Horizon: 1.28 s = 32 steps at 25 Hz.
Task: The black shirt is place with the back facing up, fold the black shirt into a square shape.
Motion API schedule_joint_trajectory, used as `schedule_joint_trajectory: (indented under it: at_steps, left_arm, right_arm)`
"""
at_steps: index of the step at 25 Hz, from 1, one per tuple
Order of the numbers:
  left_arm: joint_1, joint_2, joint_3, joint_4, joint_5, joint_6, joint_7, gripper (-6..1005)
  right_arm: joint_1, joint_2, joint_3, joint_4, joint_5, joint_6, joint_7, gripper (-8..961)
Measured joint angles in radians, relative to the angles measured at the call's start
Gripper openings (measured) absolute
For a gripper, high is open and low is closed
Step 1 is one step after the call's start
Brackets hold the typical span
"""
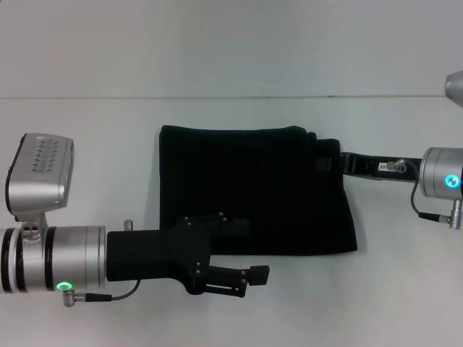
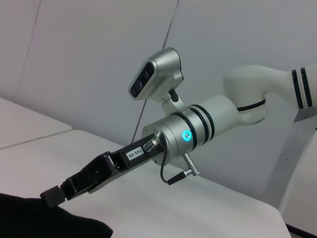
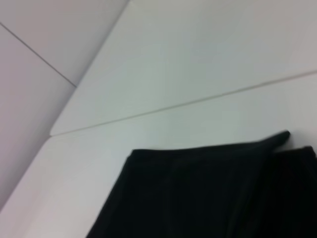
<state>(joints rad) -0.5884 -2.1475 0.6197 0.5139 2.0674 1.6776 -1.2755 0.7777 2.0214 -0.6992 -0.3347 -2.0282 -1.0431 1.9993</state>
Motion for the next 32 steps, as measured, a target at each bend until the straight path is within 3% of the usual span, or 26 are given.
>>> schedule_joint_trajectory:
  at_steps: [9, 32]
  left_arm:
    - [0.000, 0.000, 0.000, 0.000, -0.001, 0.002, -0.001, 947]
    - [0.007, -0.005, -0.001, 0.000, 0.000, -0.013, -0.015, 947]
  right_arm:
    - [-0.009, -0.002, -0.003, -0.026, 0.009, -0.021, -0.004, 17]
    - [-0.041, 0.021, 0.000, -0.191, 0.032, -0.196, -0.097, 12]
